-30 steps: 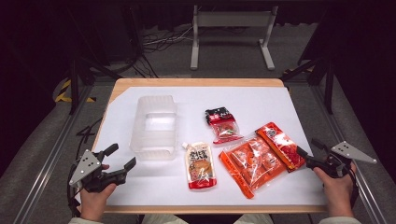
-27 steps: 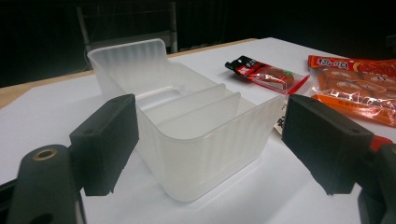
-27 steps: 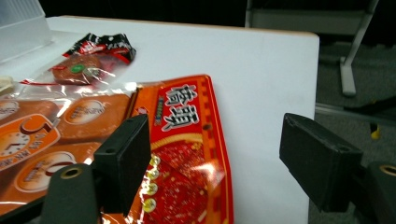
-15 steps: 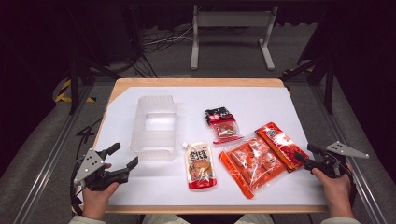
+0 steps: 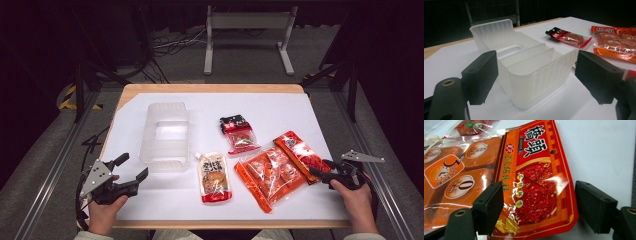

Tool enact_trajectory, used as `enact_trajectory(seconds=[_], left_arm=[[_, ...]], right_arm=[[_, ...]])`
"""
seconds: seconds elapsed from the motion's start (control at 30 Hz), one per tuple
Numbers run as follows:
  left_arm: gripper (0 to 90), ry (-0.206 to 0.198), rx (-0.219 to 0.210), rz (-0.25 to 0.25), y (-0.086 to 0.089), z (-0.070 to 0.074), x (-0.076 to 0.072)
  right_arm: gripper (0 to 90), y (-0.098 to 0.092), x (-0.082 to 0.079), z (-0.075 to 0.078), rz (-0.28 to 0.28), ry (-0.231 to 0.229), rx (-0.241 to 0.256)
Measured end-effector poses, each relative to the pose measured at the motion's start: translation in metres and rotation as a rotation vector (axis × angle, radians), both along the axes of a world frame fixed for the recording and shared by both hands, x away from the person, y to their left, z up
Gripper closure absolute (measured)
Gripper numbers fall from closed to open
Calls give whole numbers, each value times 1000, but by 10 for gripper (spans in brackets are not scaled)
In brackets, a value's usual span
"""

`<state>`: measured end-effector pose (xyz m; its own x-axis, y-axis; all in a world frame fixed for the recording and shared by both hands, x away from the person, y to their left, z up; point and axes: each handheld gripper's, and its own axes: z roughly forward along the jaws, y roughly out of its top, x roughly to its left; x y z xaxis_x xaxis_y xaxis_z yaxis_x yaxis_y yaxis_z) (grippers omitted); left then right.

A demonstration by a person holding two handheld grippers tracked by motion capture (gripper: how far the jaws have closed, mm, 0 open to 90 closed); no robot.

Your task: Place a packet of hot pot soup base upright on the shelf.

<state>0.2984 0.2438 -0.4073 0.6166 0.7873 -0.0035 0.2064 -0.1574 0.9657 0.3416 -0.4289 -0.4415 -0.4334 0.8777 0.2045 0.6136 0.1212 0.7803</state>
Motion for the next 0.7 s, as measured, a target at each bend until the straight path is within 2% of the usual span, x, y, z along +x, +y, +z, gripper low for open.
enact_trajectory(seconds=[0.23, 0.53, 0.7], left_arm=[[196, -3, 3, 2, 0, 0, 0], [195, -2, 1, 2, -1, -1, 0], [194, 0, 1, 4, -1, 0, 0]], right_arm=[[296, 3, 1, 1, 33, 11, 41], [340, 10, -3, 9, 77, -55, 58], [373, 17, -4, 11, 98, -70, 51]])
